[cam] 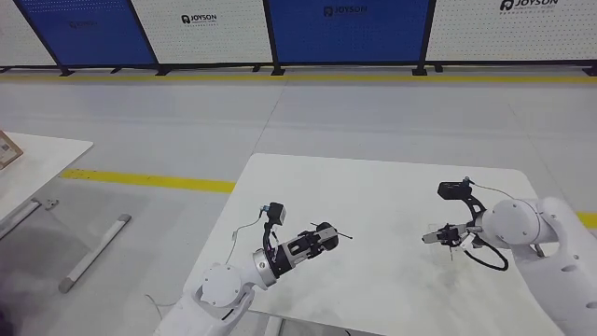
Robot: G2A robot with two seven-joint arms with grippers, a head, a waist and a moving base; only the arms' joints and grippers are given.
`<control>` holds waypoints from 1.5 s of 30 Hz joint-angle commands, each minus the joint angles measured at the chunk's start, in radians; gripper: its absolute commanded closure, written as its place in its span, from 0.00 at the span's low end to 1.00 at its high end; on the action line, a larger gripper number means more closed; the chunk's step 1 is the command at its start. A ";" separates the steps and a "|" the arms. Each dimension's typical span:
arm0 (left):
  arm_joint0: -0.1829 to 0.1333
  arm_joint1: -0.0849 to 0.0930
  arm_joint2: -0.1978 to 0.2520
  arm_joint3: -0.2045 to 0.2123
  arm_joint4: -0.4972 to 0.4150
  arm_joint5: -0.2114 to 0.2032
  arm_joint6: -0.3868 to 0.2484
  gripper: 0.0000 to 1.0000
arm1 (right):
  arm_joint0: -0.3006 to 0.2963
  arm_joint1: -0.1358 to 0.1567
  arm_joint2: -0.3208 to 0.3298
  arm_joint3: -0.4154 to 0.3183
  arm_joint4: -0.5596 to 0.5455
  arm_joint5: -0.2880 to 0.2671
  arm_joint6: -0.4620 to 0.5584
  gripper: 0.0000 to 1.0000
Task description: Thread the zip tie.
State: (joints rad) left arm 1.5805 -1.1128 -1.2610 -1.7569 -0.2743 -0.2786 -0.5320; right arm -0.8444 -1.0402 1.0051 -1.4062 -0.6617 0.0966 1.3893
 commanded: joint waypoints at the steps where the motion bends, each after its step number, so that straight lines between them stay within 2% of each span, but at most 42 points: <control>1: 0.000 0.000 0.000 0.000 0.000 0.000 0.000 1.00 | -0.009 0.000 -0.007 -0.001 -0.011 -0.021 -0.013 0.00; 3: 0.000 0.000 0.000 0.000 0.000 0.000 0.000 1.00 | -0.012 0.003 0.002 -0.002 -0.009 -0.030 -0.021 0.00; 5: 0.000 0.000 0.000 0.000 0.000 0.000 0.000 1.00 | -0.017 0.007 0.024 -0.007 -0.011 0.002 -0.022 0.00; 9: 0.000 0.000 0.000 0.000 0.000 0.000 0.000 1.00 | -0.035 0.019 0.060 -0.037 -0.026 0.003 -0.002 0.00; 10: 0.000 0.000 0.000 0.000 0.000 0.000 0.000 1.00 | -0.042 0.023 0.072 -0.041 -0.028 0.008 0.001 0.12; 11: 0.000 0.000 0.000 0.000 0.000 0.000 0.000 1.00 | -0.046 0.025 0.075 -0.044 -0.029 0.006 0.001 0.18; 12: 0.000 0.000 0.000 0.000 0.000 0.000 0.000 1.00 | -0.049 0.028 0.075 -0.044 -0.031 0.004 0.001 0.37; 13: 0.000 0.000 0.000 0.000 0.000 0.000 0.000 1.00 | -0.049 0.030 0.075 -0.038 -0.030 0.007 0.001 0.47; 15: 0.000 0.000 0.000 0.000 0.000 0.000 0.000 1.00 | -0.040 0.032 0.061 -0.018 -0.035 0.033 0.001 0.53; 16: 0.000 0.000 0.000 0.000 0.000 0.000 0.000 1.00 | -0.033 0.032 0.048 -0.009 -0.041 0.048 0.001 0.52; 18: 0.000 0.000 0.000 0.000 0.000 0.000 0.000 1.00 | -0.010 0.029 0.019 0.014 -0.025 0.037 0.001 0.49; 22: 0.000 0.000 0.000 0.000 0.000 0.000 0.000 1.00 | 0.028 0.026 -0.015 0.059 0.006 0.018 0.001 0.50; 26: 0.000 0.000 0.000 0.000 0.000 0.000 0.000 1.00 | 0.051 0.026 -0.039 0.088 0.018 0.022 0.001 0.48; 29: 0.000 0.000 0.000 0.000 0.000 0.000 0.000 1.00 | 0.069 0.023 -0.065 0.109 0.017 0.057 0.001 0.50; 35: 0.000 0.000 0.000 0.000 0.000 0.000 0.000 1.00 | 0.111 0.012 -0.100 0.167 0.062 0.031 0.001 0.52; 40: 0.000 0.000 0.000 0.000 0.000 0.000 0.000 1.00 | 0.138 0.001 -0.126 0.206 0.068 0.038 0.001 0.58; 45: 0.000 0.000 0.000 0.000 0.000 0.000 0.000 1.00 | 0.155 -0.008 -0.149 0.246 0.075 0.038 0.001 0.58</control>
State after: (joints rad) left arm 1.5805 -1.1128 -1.2610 -1.7569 -0.2743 -0.2786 -0.5320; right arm -0.6927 -1.0463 0.8618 -1.1676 -0.5872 0.1342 1.3900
